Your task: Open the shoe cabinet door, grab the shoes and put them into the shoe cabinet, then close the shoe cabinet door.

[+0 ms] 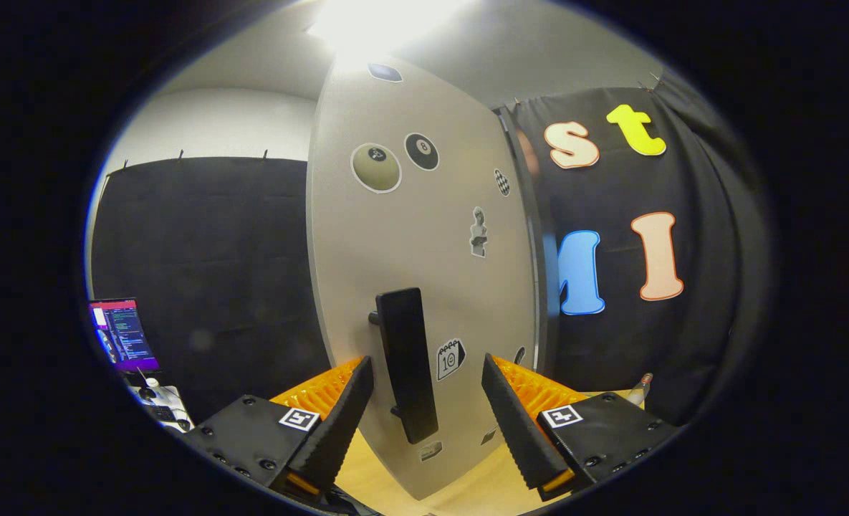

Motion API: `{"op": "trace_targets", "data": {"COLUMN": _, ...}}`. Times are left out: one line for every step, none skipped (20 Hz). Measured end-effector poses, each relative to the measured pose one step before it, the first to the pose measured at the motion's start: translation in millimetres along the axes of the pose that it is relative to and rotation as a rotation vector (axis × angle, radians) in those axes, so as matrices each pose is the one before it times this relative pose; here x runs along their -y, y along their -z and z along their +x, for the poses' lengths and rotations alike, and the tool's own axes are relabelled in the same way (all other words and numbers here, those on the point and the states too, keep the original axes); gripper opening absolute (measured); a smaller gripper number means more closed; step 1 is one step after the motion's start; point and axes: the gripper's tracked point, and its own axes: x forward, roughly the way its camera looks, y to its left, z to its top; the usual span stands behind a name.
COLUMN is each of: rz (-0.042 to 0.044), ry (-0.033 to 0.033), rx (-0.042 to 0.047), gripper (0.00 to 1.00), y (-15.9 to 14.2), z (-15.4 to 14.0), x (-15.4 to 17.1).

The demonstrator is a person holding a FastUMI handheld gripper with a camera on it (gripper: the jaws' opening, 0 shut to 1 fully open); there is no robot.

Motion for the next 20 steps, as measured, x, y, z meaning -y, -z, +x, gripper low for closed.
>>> {"op": "trace_targets", "data": {"rz": 0.00924, "ry": -0.00857, "rx": -0.00366, "gripper": 0.96, "y": 0.44, "z": 3.81, "x": -4.26}}
{"op": "trace_targets", "data": {"rz": 0.00867, "ry": -0.00804, "rx": -0.00505, "gripper": 0.96, "y": 1.05, "z": 5.14, "x": -4.78}}
{"op": "trace_targets", "data": {"rz": 0.00771, "ry": -0.00711, "rx": -0.00165, "gripper": 0.97, "y": 0.31, "z": 6.14, "x": -5.60}}
{"op": "trace_targets", "data": {"rz": 0.00340, "ry": -0.00481, "rx": -0.00078, "gripper": 0.97, "y": 0.81, "z": 6.58, "x": -4.88}}
{"op": "trace_targets", "data": {"rz": 0.00286, "ry": -0.00236, "rx": 0.00184, "gripper": 0.97, "y": -0.08, "z": 5.55, "x": -3.13}}
{"op": "trace_targets", "data": {"rz": 0.00111, "ry": -0.00139, "rx": -0.00141, "gripper": 0.97, "y": 0.99, "z": 5.21, "x": -3.20}}
{"op": "trace_targets", "data": {"rz": -0.00108, "ry": -0.00176, "rx": 0.00057, "gripper": 0.96, "y": 0.50, "z": 7.44, "x": -3.40}}
{"op": "trace_targets", "data": {"rz": -0.00047, "ry": -0.00036, "rx": 0.00003, "gripper": 0.97, "y": -0.28, "z": 7.14, "x": -3.76}}
{"op": "trace_targets", "data": {"rz": 0.00042, "ry": 0.00058, "rx": 0.00096, "gripper": 0.97, "y": 1.10, "z": 7.26, "x": -4.65}}
{"op": "trace_targets", "data": {"rz": 0.00108, "ry": 0.00087, "rx": 0.00172, "gripper": 0.97, "y": 0.18, "z": 7.23, "x": -4.05}}
{"op": "trace_targets", "data": {"rz": 0.00054, "ry": 0.00120, "rx": 0.00151, "gripper": 0.97, "y": 0.18, "z": 7.82, "x": -4.14}}
{"op": "trace_targets", "data": {"rz": 0.00150, "ry": 0.00094, "rx": 0.00263, "gripper": 0.97, "y": 0.78, "z": 7.95, "x": -3.93}}
{"op": "trace_targets", "data": {"rz": 0.00262, "ry": 0.00072, "rx": -0.00105, "gripper": 0.97, "y": 1.36, "z": 7.00, "x": -3.10}}
{"op": "trace_targets", "data": {"rz": 0.00445, "ry": 0.00214, "rx": -0.00109, "gripper": 0.97, "y": 0.90, "z": 8.62, "x": -3.10}}
{"op": "trace_targets", "data": {"rz": 0.00360, "ry": 0.00229, "rx": -0.00145, "gripper": 0.97, "y": 0.59, "z": 7.94, "x": -4.27}}
{"op": "trace_targets", "data": {"rz": 0.00240, "ry": 0.00460, "rx": -0.00034, "gripper": 0.97, "y": 0.14, "z": 9.58, "x": -3.33}}
{"op": "trace_targets", "data": {"rz": -0.00016, "ry": 0.00614, "rx": 0.00059, "gripper": 0.97, "y": 0.03, "z": 10.28, "x": -3.44}}
{"op": "trace_targets", "data": {"rz": -0.00426, "ry": 0.00228, "rx": 0.00141, "gripper": 0.97, "y": -1.20, "z": 10.50, "x": -2.83}}
{"op": "trace_targets", "data": {"rz": -0.00915, "ry": 0.00188, "rx": 0.00057, "gripper": 0.97, "y": 0.37, "z": 9.33, "x": -3.50}}
{"op": "trace_targets", "data": {"rz": -0.01184, "ry": 0.00230, "rx": 0.00086, "gripper": 0.97, "y": -0.22, "z": 10.25, "x": -4.00}}
